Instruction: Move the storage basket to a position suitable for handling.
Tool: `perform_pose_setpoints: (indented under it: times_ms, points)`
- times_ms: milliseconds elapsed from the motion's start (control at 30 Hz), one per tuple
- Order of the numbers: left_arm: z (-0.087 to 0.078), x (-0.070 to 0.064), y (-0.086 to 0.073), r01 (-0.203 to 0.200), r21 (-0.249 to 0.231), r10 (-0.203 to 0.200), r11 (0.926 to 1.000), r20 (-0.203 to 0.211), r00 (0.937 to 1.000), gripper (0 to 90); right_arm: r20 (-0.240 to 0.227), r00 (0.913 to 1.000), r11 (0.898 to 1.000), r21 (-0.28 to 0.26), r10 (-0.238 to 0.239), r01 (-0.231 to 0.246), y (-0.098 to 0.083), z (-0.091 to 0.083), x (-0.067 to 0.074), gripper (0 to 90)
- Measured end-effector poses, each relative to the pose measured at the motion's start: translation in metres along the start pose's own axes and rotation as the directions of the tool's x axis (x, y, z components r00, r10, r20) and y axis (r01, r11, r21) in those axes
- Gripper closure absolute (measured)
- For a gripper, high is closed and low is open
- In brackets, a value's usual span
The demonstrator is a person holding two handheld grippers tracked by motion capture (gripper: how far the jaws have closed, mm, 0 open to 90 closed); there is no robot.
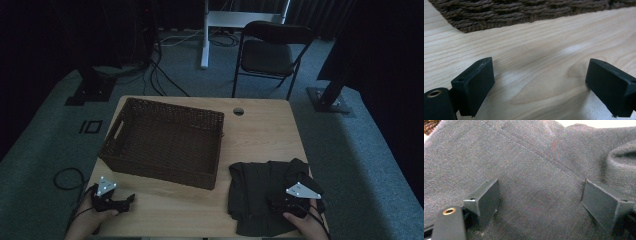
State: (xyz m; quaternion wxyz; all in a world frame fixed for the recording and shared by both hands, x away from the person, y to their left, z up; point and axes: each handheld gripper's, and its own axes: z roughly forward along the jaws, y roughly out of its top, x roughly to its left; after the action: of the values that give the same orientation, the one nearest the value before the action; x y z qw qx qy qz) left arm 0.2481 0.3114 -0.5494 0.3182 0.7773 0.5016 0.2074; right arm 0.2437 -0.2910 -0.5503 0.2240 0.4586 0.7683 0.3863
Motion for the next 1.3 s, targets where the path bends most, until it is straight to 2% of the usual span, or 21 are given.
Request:
perform_pose_setpoints:
  times_ms: [67,167,267,433,633,767,900,1300]
  points:
    - [-0.001,0.002,-0.001,0.002,-0.008,-0.002,1.0000,0.035,0.9994,8.9,-0.018,0.9998,1.000,-0.003,0.006,-0.006,0.000,0.000,-0.001,12.8]
    - [-0.003,0.006,-0.001,0.019,-0.012,-0.018,0.9998,0.050,0.9986,9.5,-0.014,0.9995,0.999,-0.015,0.030,-0.030,0.000,0.000,0.000,12.1]
    - [-0.006,0.012,-0.001,0.013,0.003,-0.013,0.9999,0.031,0.9994,14.7,0.010,0.9997,1.000,-0.010,0.024,-0.024,0.002,0.000,0.004,12.1]
    - [-0.008,0.019,0.002,0.026,-0.007,-0.025,0.9996,0.031,0.9992,14.7,0.004,0.9998,1.000,-0.010,0.020,-0.020,0.010,0.001,0.007,12.2]
    - [-0.012,0.029,0.006,0.041,-0.025,-0.041,0.9988,0.010,0.9991,14.6,-0.019,0.9977,0.997,-0.034,0.064,-0.065,0.023,0.001,0.012,11.9]
    - [-0.015,0.032,0.007,0.050,-0.028,-0.050,0.9983,0.013,0.9987,14.6,-0.014,0.9991,0.997,-0.060,0.040,-0.041,0.034,0.003,0.016,11.9]
    - [-0.019,0.037,0.010,0.039,-0.038,-0.039,0.9985,0.004,0.9992,14.6,-0.018,0.9995,0.996,-0.081,0.026,-0.027,0.044,0.006,0.022,11.9]
    - [-0.040,0.049,0.026,0.040,-0.091,-0.041,0.9950,-0.010,0.9991,14.6,-0.034,0.9994,0.992,-0.124,0.012,-0.016,0.077,0.018,0.037,11.9]
